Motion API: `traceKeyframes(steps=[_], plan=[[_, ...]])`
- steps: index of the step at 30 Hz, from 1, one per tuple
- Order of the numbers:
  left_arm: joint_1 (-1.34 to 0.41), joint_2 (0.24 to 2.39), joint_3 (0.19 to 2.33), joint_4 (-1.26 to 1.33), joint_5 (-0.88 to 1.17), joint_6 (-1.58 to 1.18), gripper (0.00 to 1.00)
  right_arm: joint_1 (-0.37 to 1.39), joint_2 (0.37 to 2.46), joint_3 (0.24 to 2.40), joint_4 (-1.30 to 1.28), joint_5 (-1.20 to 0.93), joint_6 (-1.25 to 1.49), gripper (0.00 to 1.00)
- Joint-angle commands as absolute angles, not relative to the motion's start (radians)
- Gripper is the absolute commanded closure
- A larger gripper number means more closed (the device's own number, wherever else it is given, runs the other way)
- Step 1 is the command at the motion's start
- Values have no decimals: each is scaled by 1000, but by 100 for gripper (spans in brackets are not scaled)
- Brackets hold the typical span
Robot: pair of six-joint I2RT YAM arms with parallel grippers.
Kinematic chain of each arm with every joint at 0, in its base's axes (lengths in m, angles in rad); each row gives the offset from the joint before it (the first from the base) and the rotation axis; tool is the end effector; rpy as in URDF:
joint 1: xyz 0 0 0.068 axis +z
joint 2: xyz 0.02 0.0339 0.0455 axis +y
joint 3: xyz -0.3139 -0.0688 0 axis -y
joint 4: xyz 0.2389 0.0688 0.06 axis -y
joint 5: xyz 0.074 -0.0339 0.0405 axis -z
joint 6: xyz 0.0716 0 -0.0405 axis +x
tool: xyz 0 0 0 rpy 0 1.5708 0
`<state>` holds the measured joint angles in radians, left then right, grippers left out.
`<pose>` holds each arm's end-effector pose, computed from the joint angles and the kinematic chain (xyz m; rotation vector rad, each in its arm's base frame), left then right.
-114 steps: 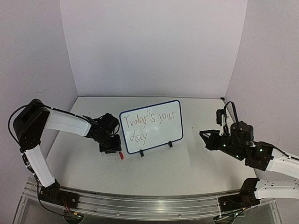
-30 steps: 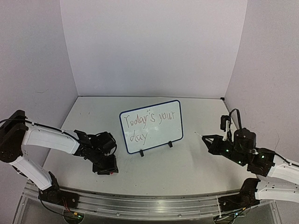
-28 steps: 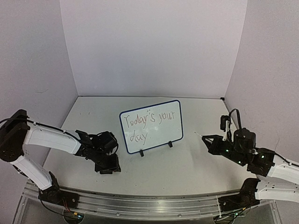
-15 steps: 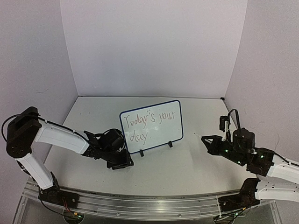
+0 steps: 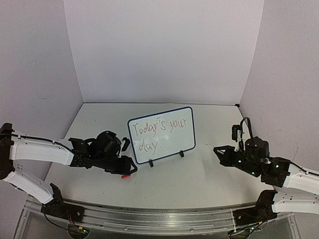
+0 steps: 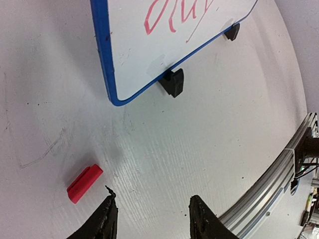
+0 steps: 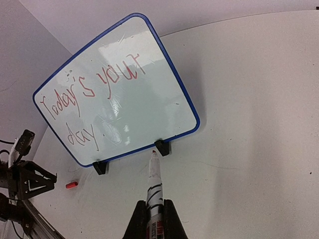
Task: Write a sentence on the whiteboard
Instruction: Move the pen cap to the center of the board, then pick up the pen cap from the center of the board.
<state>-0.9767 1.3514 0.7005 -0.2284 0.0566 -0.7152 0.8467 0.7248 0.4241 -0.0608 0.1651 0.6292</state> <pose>0.1483 -0.2267 0.2108 0.3684 2.5964 -0.7563 0.1189 0.1167 0.2570 -0.1041 2.0145 0.8129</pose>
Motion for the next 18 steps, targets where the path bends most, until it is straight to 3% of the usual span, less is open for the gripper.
traceKeyframes(steps=[1,18], plan=[[-950,1344,667,-266,32,-606,51,844,740,447,-38,163,633,100],[-902,1476,658,-199,55,-468,53,845,760,448,-22,157,646,100]])
